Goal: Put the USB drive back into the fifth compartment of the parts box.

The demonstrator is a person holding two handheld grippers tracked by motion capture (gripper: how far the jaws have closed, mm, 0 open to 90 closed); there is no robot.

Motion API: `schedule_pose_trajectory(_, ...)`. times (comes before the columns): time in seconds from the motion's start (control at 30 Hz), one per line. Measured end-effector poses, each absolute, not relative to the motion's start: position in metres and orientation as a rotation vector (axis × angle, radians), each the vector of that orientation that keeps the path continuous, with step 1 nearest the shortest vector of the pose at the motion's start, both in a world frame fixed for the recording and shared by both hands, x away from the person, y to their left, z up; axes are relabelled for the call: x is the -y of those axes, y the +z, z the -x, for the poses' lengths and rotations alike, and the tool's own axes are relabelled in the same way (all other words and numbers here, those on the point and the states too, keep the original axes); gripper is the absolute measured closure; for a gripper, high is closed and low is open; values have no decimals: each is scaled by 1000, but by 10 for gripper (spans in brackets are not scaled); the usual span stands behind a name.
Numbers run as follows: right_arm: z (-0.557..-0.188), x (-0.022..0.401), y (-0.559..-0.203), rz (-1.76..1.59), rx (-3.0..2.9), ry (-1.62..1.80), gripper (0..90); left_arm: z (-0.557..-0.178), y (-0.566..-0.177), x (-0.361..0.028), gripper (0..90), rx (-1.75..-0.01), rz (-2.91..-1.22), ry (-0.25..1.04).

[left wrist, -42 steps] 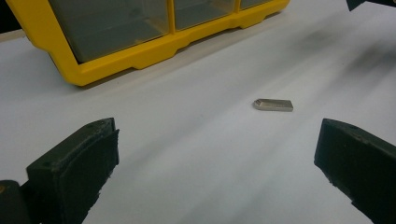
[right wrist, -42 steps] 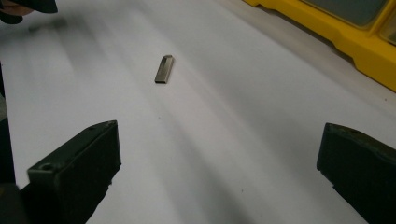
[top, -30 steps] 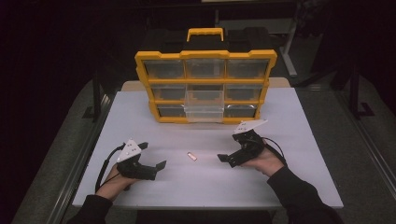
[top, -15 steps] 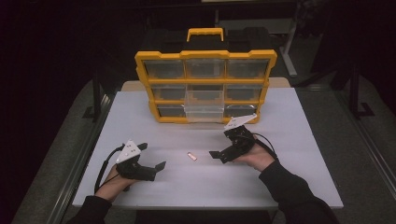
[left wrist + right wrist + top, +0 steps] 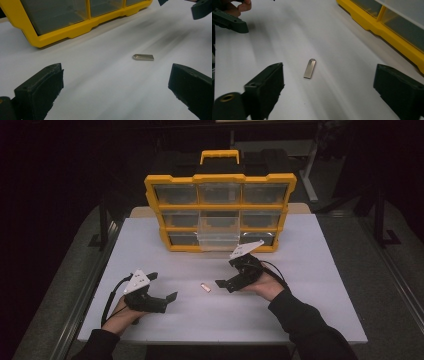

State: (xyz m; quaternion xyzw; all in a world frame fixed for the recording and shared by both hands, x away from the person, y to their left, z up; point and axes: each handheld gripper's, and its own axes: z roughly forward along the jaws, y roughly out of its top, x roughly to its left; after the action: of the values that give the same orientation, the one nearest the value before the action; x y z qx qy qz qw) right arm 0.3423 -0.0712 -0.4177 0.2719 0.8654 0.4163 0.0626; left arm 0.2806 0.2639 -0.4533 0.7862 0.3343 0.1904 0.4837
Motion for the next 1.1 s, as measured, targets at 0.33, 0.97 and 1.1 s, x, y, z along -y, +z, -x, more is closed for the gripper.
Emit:
schedule_pose_trajectory(0.33,-345,56,-421,-786,-2658,1232,223,-281,-453,-263,0,-810,-1916,461)
schedule_pose_trajectory(0.97,-349,25,-432,-750,-2752,1146,463,-280,-454,-262,0,-807,-1920,465)
schedule_pose_trajectory(1.1,-351,20,-437,-740,-2770,1127,505,-280,-454,-262,0,-804,-1922,466)
